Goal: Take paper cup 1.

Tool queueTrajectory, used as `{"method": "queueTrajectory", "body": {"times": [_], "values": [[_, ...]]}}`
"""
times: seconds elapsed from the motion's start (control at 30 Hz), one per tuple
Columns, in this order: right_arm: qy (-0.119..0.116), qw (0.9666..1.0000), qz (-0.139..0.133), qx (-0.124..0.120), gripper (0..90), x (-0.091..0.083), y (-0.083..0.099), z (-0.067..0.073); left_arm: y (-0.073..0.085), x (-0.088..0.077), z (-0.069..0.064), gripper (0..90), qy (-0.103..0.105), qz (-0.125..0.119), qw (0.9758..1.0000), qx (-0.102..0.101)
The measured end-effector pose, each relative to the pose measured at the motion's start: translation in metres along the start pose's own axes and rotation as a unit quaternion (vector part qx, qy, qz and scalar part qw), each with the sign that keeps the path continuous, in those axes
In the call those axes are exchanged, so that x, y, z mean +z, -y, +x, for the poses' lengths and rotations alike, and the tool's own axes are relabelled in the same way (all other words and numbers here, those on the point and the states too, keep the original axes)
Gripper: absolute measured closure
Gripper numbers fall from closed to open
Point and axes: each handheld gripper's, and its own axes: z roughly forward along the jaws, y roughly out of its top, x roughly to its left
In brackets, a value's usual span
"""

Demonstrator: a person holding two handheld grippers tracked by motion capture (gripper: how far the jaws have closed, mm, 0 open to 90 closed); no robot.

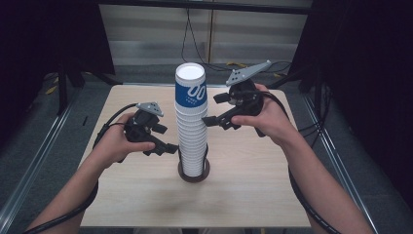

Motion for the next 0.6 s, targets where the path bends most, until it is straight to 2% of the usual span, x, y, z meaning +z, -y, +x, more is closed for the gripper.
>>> {"method": "queueTrajectory", "body": {"times": [0.1, 0.37, 0.47, 0.53, 0.6], "values": [[-0.005, 1.0, 0.002, -0.004, 11.6, 0.001, -0.006, 0.0, 0.0, 0.0, 0.001, 15.6, 0.001, 0.001, 1.0, 0.005], [-0.017, 0.9997, 0.0, -0.015, 12.1, 0.004, -0.017, 0.008, 0.002, 0.001, 0.002, 15.6, 0.002, -0.004, 1.0, 0.001], [-0.024, 0.9996, -0.008, -0.007, 12.1, 0.006, -0.02, 0.009, 0.002, 0.001, 0.001, 15.6, 0.001, -0.001, 1.0, 0.002], [-0.024, 0.9995, -0.007, -0.016, 12.1, 0.007, -0.024, 0.011, 0.001, 0.001, 0.001, 15.6, 0.001, -0.002, 1.0, 0.005], [-0.024, 0.9996, -0.01, -0.012, 12.1, 0.009, -0.029, 0.014, 0.001, 0.0, 0.001, 15.6, 0.002, -0.004, 1.0, 0.005]]}}
